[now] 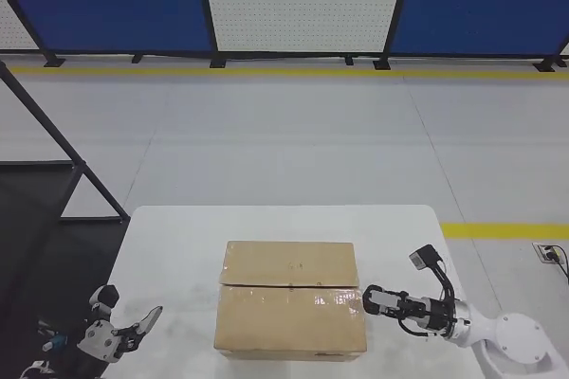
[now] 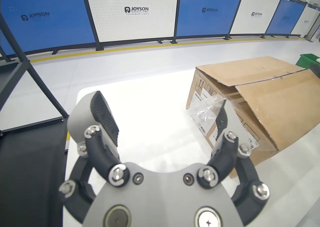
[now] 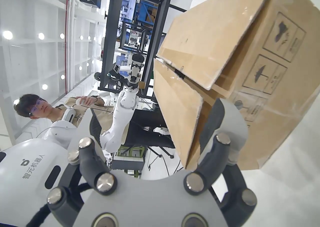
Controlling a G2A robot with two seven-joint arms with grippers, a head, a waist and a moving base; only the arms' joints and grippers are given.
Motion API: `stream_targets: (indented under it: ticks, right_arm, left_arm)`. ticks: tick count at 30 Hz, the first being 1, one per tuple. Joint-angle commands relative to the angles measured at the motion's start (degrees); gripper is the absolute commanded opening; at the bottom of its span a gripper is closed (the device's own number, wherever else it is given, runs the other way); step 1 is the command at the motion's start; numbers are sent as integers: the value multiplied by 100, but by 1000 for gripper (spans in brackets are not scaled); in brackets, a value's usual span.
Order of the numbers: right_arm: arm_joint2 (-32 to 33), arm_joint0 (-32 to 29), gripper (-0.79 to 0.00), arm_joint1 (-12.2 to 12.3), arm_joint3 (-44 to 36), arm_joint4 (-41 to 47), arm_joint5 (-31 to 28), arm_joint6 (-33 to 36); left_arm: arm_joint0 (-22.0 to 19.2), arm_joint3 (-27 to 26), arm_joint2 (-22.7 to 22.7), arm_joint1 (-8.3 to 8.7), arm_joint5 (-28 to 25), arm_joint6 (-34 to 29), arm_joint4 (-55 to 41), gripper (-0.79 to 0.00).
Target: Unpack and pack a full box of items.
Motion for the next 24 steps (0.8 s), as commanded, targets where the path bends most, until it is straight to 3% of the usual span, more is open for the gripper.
stream_targets:
  ticks: [1,8,16,24]
  right_arm:
    - [-74,23,0,0,-29,-21,-3,19]
    - [-235,163,0,-16,101,719,-178,398]
    - [-163,215,0,19,115,1660,-538,1414]
    - [-37,-108,0,135,-655,1610,-445,1765]
  left_arm:
    - [8,-5,19,-3,24,7,20,0]
    - [54,-15,61,-14,98,39,76,0]
    - [98,-83,127,-24,149,48,145,0]
    - [98,-83,127,-24,149,48,145,0]
